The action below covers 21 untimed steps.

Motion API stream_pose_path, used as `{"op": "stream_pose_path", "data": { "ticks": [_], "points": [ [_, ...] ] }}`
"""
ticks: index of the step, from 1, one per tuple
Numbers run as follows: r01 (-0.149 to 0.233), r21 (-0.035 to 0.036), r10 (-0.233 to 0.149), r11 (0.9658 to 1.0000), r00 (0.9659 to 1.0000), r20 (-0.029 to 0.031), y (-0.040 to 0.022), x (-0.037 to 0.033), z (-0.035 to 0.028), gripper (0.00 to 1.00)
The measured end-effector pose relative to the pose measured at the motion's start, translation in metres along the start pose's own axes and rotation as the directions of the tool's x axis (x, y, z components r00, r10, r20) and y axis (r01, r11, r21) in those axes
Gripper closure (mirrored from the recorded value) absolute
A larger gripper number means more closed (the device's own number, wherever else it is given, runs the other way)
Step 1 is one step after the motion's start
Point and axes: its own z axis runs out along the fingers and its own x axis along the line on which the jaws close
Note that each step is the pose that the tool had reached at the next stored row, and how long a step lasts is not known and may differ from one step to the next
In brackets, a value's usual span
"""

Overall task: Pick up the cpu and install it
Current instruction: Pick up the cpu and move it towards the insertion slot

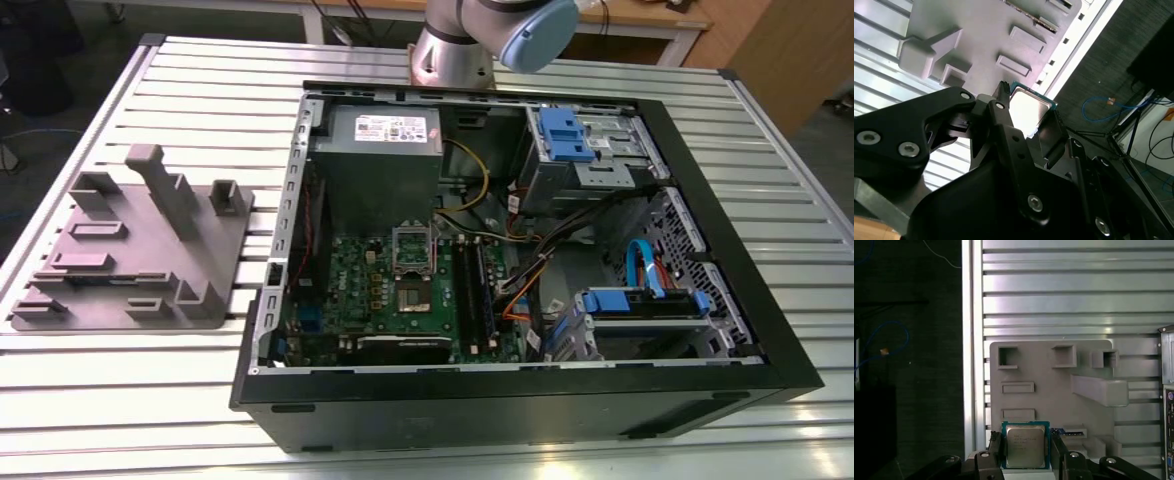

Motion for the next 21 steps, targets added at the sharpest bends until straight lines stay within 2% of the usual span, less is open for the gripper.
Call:
{"op": "stream_pose_path", "data": {
  "ticks": [14,18,21],
  "points": [
    [0.0,0.0002,0.0,1.0,1.0,0.0,0.0009,-0.0003,-0.0248,0.53],
    [0.0,0.0002,0.0,1.0,1.0,0.0,0.001,-0.0003,-0.0298,0.53],
    [0.0,0.0,0.0,1.0,1.0,0.0003,0.0011,-0.0003,-0.0309,0.53]
  ]
}}
